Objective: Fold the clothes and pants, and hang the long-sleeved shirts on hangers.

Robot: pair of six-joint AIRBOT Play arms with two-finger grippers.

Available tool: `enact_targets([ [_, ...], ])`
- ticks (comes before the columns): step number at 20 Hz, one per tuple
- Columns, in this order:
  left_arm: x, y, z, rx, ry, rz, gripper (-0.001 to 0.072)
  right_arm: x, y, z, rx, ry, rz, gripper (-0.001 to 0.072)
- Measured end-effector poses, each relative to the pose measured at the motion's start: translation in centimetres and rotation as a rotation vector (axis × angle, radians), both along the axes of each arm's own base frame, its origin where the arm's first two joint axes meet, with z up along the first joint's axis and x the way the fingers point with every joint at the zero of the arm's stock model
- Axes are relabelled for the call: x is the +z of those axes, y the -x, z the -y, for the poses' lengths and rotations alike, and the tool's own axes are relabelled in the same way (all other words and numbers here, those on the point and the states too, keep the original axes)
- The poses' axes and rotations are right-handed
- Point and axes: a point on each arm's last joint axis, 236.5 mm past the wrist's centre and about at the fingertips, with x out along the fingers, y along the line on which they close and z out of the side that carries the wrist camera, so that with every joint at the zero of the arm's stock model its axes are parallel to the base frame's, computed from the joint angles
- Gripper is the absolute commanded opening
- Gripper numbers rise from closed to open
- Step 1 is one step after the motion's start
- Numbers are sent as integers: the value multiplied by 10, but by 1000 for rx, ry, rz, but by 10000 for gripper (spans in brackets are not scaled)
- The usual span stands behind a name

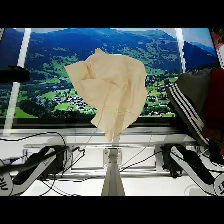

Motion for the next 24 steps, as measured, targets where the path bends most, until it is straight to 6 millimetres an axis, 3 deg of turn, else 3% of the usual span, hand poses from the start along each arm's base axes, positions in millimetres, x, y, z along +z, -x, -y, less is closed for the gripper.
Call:
enact_targets([
  [20, 1, 0, 1, -1, 6, 3, 15, 4, -7, 0, -41, -31, 40, 16],
  [22, 3, -2, 6, -4, 27, 11, 14, 0, -8, 0, -50, -41, 32, 15],
  [24, 6, -4, 14, -10, 67, 25, 15, -18, -8, -4, -42, -72, -13, 15],
])
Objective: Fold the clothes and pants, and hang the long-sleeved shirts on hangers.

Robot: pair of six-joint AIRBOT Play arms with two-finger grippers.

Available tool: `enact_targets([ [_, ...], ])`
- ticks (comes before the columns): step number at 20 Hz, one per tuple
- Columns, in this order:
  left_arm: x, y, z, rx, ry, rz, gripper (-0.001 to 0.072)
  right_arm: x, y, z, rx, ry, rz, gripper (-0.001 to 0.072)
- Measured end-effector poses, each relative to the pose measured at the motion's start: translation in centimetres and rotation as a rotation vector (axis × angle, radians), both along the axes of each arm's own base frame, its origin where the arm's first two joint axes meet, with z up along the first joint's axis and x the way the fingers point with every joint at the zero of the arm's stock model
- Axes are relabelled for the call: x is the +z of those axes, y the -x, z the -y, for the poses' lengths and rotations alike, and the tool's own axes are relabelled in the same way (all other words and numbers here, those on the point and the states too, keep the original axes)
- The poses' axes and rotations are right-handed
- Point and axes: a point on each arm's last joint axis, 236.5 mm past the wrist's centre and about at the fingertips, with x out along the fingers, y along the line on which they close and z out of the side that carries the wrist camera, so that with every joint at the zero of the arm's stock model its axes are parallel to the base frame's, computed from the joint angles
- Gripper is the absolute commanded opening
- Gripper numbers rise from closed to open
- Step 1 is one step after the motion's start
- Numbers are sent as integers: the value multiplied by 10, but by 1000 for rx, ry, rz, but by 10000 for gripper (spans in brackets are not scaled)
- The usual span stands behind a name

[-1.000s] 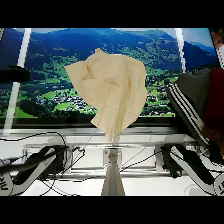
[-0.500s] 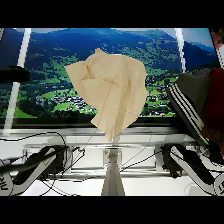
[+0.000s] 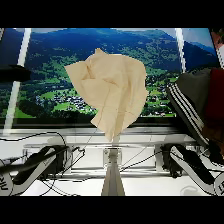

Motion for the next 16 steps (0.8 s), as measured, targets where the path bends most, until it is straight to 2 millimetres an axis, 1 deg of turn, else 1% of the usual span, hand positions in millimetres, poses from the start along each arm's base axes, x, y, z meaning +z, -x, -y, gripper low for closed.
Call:
enact_targets([
  [2, 6, -3, 11, -9, 55, 20, 15, -33, 1, -14, 40, -69, -79, 15],
  [3, 9, -5, 16, -13, 80, 30, 15, -56, 2, -27, 81, -121, -128, 15],
  [5, 14, -7, 23, -19, 119, 44, 14, -106, 8, -58, 170, -247, -225, 15],
  [6, 15, -8, 25, -20, 132, 48, 15, -133, 14, -77, 215, -319, -278, 23],
  [7, 14, -9, 27, -21, 141, 48, 15, -158, 22, -94, 249, -383, -329, 140],
  [8, 14, -10, 27, -21, 148, 46, 22, -185, 32, -111, 275, -444, -379, 411],
  [9, 12, -11, 28, -21, 157, 42, 33, -210, 42, -127, 291, -493, -424, 620],
  [10, 9, -12, 28, -21, 164, 35, 193, -233, 50, -141, 298, -532, -453, 622],
  [11, 6, -14, 28, -20, 170, 25, 396, -255, 59, -154, 294, -568, -477, 620],
  [12, 2, -15, 28, -20, 177, 16, 442, -273, 66, -165, 286, -591, -492, 619],
  [14, -7, -18, 28, -18, 191, -9, 442, -304, 77, -185, 243, -635, -509, 619],
  [16, -19, -22, 27, -16, 206, -39, 442, -328, 85, -198, 193, -650, -521, 619],
])
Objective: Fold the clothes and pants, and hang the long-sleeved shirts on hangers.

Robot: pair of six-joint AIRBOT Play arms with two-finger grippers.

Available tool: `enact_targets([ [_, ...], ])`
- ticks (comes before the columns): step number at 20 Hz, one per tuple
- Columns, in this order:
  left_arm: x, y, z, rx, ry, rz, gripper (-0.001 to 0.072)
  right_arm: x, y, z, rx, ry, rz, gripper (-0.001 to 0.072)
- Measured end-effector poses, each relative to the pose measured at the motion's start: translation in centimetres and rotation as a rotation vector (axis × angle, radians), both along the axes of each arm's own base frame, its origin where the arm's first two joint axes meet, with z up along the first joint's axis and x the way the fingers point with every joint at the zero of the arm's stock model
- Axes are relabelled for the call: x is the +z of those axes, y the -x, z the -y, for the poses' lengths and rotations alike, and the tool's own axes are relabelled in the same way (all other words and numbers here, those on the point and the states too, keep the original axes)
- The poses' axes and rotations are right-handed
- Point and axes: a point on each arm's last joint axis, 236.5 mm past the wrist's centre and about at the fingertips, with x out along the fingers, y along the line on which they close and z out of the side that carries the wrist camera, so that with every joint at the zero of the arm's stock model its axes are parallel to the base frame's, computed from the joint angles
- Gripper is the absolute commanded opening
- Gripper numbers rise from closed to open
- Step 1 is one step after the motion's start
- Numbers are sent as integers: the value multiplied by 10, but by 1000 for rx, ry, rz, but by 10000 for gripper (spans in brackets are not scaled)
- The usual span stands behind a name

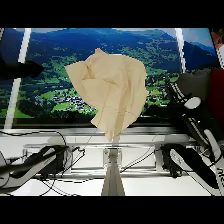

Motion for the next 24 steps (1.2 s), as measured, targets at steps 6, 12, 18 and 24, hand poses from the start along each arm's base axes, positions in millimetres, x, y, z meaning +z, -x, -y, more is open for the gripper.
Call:
enact_targets([
  [6, -37, -14, 5, 0, 94, -94, 442, -37, -2, -43, -90, -38, -61, 502],
  [12, -78, -28, 9, 21, 190, -184, 441, -34, -46, -60, -37, -9, 84, 15],
  [18, -128, -42, 3, 67, 223, -260, 442, 17, -93, -31, 210, 135, 235, 15],
  [24, -183, -45, 32, 36, 257, -367, 442, 61, -119, 55, 246, 397, 294, 15],
])
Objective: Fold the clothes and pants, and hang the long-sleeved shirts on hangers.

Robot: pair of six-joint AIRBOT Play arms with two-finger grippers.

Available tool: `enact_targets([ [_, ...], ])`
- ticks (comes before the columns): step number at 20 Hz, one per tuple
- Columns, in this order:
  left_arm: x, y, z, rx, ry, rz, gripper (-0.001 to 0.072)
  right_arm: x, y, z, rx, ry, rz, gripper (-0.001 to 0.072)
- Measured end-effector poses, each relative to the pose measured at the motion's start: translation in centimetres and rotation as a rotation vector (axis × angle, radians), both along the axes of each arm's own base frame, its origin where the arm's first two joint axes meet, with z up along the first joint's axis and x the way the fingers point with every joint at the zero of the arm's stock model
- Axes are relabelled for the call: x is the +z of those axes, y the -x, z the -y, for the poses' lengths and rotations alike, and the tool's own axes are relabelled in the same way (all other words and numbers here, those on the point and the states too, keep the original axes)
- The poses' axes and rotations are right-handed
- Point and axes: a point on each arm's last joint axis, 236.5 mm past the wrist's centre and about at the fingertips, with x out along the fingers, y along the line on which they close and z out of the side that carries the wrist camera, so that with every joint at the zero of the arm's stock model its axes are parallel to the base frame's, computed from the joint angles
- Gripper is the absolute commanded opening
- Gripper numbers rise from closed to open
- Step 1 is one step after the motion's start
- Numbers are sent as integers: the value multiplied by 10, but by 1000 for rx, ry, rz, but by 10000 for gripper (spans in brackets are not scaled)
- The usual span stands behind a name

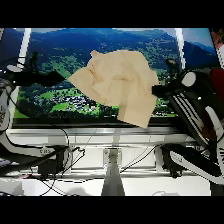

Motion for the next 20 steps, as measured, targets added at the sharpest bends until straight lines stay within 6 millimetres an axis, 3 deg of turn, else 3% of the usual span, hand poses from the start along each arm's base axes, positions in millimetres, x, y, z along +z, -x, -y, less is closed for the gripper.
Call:
enact_targets([
  [2, -15, -4, 14, -19, -6, -8, 442, 9, -3, 12, -11, 31, 21, 15],
  [7, -38, -10, 49, -56, -9, -12, 417, 18, -8, 21, -27, 48, 51, 15],
  [10, -48, -8, 66, -87, -18, -21, 188, 20, -10, 22, -33, 47, 60, 15],
  [12, -52, -4, 76, -112, -20, -32, 124, 20, -11, 22, -34, 47, 62, 15],
  [14, -53, 1, 83, -137, -18, -44, 13, 21, -11, 23, -34, 48, 64, 15],
  [20, -45, 21, 85, -277, -7, -71, 10, 24, -11, 23, -35, 48, 75, 15],
])
